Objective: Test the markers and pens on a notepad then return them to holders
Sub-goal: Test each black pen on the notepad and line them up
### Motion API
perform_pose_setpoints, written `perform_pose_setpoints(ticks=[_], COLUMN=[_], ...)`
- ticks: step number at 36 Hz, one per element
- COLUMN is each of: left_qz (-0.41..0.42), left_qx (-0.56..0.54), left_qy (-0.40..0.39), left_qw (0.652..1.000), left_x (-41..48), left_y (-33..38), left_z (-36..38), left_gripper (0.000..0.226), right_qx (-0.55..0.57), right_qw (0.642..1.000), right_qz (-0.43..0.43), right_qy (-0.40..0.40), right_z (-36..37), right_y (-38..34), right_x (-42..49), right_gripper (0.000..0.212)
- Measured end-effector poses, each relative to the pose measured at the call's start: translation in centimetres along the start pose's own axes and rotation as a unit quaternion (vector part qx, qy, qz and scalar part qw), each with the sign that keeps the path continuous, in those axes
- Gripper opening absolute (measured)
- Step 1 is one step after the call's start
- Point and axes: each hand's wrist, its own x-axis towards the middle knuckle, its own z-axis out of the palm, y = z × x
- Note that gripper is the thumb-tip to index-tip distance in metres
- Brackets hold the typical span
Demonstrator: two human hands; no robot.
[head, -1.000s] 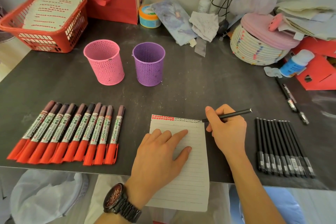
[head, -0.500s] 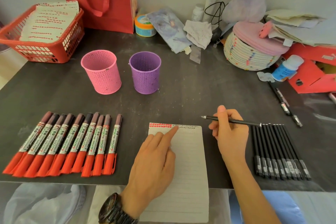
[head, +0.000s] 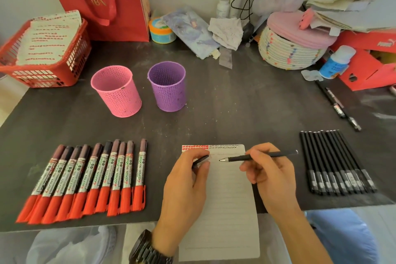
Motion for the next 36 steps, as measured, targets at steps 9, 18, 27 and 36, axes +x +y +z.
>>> perform_pose_setpoints(ticks=[9,18,27,36], left_qz=[0.039,0.047,0.035,0.027], left_qx=[-0.029,-0.026,-0.035,-0.033], left_qy=[0.04,0.009,0.002,-0.003], left_qw=[0.998,0.999,0.999,0.999], left_x=[0.03,-0.06,-0.23,-0.29], left_y=[-0.11,0.28,0.47,0.08], left_z=[-0.41,-0.6,-0.64,-0.57], left_gripper=[0.026,0.025,0.023,0.03], right_qx=[-0.022,-0.017,-0.003,-0.021], right_qw=[1.0,0.999,0.999,0.999], right_qz=[-0.017,-0.023,-0.029,-0.031], right_qy=[-0.008,-0.015,-0.03,-0.023], right_z=[0.22,0.18,0.07,0.02], right_y=[-0.16,-0.15,0.0,0.24], right_x=[-0.42,-0.4,-0.36,-0.34], right_gripper=[0.018,0.022,0.024,0.021])
